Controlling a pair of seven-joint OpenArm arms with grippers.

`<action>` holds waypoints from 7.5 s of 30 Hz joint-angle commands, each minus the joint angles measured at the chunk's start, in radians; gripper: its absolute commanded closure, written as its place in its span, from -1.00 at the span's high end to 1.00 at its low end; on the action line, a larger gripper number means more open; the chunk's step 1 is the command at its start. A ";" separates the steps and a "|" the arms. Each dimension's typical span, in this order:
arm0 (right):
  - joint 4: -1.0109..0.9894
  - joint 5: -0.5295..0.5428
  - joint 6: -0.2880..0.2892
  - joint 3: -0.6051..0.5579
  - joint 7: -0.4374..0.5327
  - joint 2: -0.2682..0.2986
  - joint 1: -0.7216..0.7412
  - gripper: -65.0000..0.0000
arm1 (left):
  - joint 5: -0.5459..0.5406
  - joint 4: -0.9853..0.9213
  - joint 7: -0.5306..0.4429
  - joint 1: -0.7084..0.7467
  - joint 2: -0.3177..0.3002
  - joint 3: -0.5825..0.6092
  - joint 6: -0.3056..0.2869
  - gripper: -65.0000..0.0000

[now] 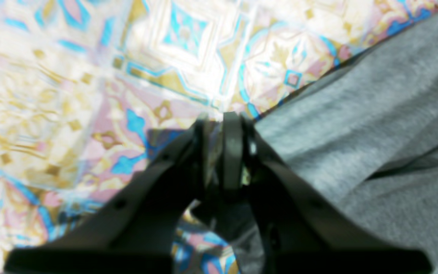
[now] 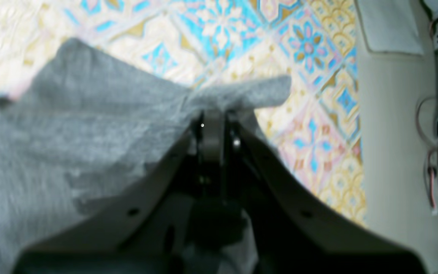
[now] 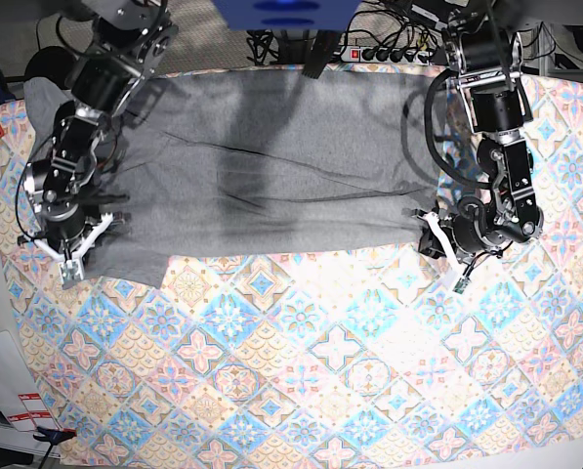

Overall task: Fold the T-shirt properly
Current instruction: 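Lift the hem and fold it over toward the collar with both grippers, then lay the hem onto the folded edge and pull it toward the robot, then regrip the folded strip end with the left gripper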

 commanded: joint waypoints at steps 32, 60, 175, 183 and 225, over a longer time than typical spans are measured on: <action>0.277 0.196 -0.010 0.293 -0.018 -0.093 -0.228 -0.95 | -0.009 0.522 -0.015 0.362 -0.015 -0.067 0.003 -0.79; 0.275 0.191 -0.008 0.285 -0.024 -0.093 -0.229 -0.95 | 0.107 -0.118 0.153 -0.152 0.182 -0.111 0.003 -0.01; 0.425 0.273 -0.008 0.253 -0.135 -0.120 -0.481 0.13 | -0.332 0.310 0.378 0.385 -0.118 0.084 0.003 -0.09; 0.425 0.273 -0.008 0.252 -0.135 -0.120 -0.479 0.14 | -0.554 0.310 0.378 0.388 -0.150 0.085 0.003 -0.08; 0.427 0.271 -0.008 0.233 -0.135 -0.116 -0.463 0.14 | -0.669 0.126 0.312 0.548 -0.079 -0.053 0.003 0.42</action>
